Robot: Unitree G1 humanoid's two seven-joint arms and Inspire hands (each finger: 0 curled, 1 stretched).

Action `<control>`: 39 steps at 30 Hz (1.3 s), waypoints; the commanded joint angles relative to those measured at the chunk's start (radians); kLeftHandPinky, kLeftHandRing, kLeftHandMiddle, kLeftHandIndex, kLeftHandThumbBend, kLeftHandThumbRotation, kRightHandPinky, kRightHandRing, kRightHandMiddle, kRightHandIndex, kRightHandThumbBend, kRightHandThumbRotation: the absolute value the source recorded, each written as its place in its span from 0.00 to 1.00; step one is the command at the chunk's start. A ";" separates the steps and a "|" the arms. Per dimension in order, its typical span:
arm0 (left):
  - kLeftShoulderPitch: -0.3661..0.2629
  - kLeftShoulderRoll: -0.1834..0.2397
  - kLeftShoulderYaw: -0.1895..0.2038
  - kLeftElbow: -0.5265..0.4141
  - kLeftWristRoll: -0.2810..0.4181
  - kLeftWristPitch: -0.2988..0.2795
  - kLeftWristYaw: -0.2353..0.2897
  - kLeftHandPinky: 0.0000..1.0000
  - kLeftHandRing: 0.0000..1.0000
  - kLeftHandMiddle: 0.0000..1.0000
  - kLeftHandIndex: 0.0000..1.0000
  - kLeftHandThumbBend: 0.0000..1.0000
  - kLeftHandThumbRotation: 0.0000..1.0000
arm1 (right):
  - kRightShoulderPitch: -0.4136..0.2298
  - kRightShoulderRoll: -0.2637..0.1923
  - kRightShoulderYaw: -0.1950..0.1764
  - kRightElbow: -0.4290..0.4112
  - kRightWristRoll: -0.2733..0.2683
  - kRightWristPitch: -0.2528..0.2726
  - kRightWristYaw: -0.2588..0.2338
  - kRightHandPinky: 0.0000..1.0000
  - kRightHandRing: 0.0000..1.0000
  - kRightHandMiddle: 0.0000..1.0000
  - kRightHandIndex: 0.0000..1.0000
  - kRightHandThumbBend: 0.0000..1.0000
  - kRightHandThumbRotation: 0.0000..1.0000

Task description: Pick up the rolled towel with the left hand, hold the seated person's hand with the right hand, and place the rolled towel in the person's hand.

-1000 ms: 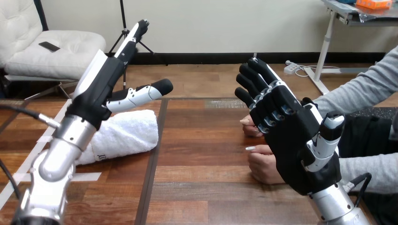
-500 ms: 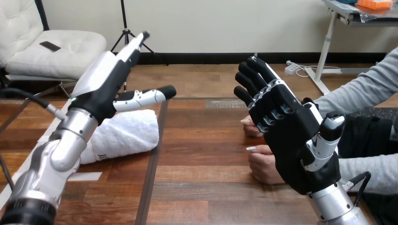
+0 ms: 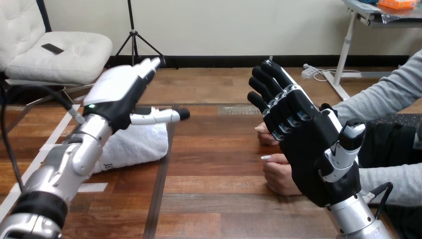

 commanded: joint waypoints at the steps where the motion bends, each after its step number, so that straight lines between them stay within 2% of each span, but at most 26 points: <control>1: -0.201 0.001 -0.070 0.121 0.042 0.037 0.066 0.92 0.95 0.97 0.95 0.97 0.83 | -0.069 0.011 -0.001 -0.025 0.010 -0.032 0.003 1.00 0.98 0.96 0.93 1.00 1.00; 7: -0.239 -0.013 -0.103 0.189 0.052 0.064 0.076 0.92 0.94 0.96 0.94 0.96 0.81 | -0.067 0.011 -0.002 -0.028 0.012 -0.032 0.002 1.00 0.98 0.96 0.93 1.00 1.00; 17: -0.282 -0.039 -0.146 0.269 0.051 0.143 0.045 0.92 0.95 0.96 0.95 0.97 0.80 | -0.064 0.012 -0.002 -0.031 0.010 -0.036 0.002 0.99 0.97 0.95 0.93 1.00 1.00; 39: -0.290 -0.073 -0.227 0.338 0.043 0.255 0.023 0.92 0.97 0.98 0.96 0.98 0.80 | -0.054 0.008 0.003 -0.051 0.013 -0.034 0.006 0.99 0.98 0.96 0.94 1.00 1.00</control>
